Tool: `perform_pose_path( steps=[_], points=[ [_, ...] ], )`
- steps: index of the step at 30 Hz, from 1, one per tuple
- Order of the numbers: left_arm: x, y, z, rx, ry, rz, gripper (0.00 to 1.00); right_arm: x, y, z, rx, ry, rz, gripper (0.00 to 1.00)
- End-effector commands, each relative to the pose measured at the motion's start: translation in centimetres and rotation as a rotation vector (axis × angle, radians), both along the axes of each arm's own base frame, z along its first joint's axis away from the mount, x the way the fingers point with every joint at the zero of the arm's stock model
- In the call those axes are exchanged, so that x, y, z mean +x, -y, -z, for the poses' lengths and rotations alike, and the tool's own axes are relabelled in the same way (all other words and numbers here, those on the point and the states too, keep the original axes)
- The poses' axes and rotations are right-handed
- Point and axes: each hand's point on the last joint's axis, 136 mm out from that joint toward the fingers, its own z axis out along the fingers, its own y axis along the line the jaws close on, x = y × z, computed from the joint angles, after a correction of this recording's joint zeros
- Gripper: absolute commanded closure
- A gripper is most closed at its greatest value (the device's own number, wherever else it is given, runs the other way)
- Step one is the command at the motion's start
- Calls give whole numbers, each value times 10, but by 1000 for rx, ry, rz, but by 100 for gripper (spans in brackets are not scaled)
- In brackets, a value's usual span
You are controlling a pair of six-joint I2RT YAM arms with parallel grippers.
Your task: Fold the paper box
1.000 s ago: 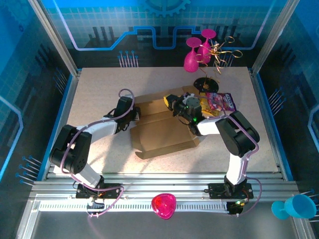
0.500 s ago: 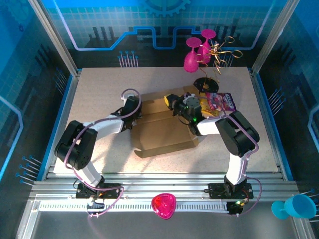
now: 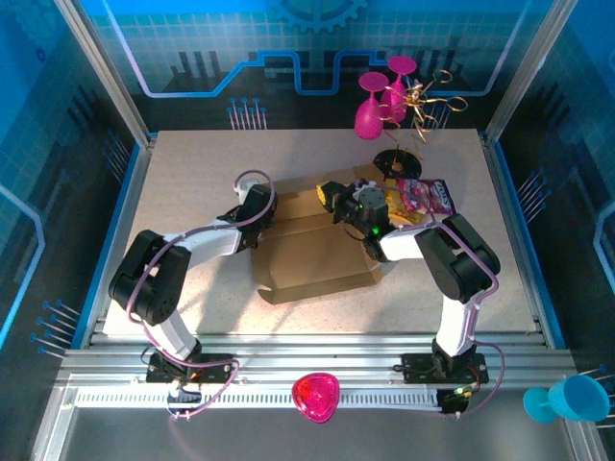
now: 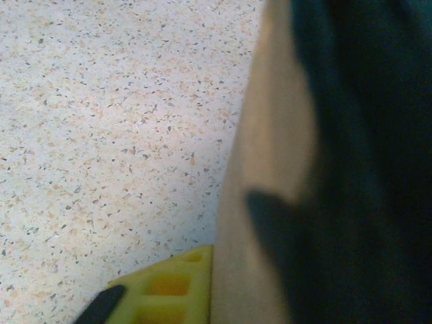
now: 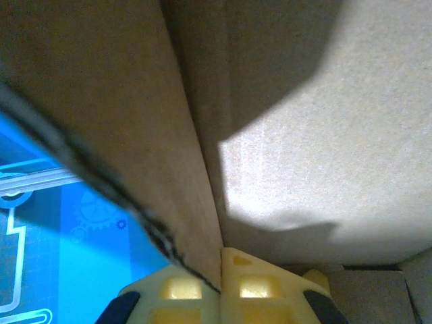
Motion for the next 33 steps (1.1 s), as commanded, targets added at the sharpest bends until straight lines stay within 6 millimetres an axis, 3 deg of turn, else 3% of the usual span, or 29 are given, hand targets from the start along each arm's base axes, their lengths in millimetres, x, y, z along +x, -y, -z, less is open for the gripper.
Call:
perform_pose_path(
  steps=[1, 10, 15, 27, 33],
  points=[
    [-25, -11, 40, 58, -159, -33, 83, -4, -4, 0, 6, -2, -1, 100],
    [-24, -10, 50, 64, -201, -43, 86, -6, -5, 2, 7, 4, 3, 100],
    [-26, -16, 51, 82, -209, -81, 100, -5, -5, 3, -2, 27, 2, 100],
    [-26, -27, 41, 122, -183, -123, 100, -9, -5, 11, 1, 51, 34, 99],
    [-25, -42, 18, 165, -141, -107, 100, -15, 11, -18, -71, 65, 83, 62]
  ],
)
